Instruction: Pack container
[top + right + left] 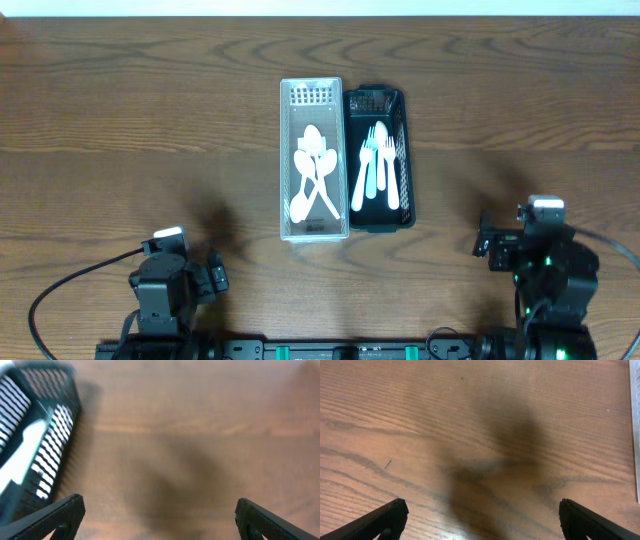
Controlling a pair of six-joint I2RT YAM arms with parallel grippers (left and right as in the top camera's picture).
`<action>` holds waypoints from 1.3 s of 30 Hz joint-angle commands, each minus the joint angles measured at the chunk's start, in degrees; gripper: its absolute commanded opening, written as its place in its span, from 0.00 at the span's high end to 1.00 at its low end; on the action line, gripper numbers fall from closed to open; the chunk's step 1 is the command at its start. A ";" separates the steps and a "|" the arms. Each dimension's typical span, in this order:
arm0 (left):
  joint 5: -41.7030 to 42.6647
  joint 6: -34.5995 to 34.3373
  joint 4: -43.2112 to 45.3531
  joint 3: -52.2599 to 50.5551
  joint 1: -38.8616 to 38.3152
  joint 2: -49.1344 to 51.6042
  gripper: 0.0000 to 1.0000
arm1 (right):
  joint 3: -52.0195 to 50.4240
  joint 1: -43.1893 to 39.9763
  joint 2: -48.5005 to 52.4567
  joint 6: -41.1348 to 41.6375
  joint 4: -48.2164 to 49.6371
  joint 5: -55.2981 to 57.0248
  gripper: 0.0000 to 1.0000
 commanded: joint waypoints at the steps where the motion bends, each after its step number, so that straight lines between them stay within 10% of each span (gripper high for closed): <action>1: -0.28 0.55 -0.15 0.42 -0.22 -0.31 0.02 | -4.57 0.90 -7.23 -1.20 0.61 -2.05 0.01; 14: -0.28 0.55 -0.15 0.42 -0.22 -0.31 0.02 | -22.40 6.93 -15.89 -1.64 33.05 5.09 0.01; 39: -0.28 0.55 -0.15 0.42 -0.22 -0.31 0.02 | -22.34 9.55 -16.79 -3.96 27.80 5.66 0.01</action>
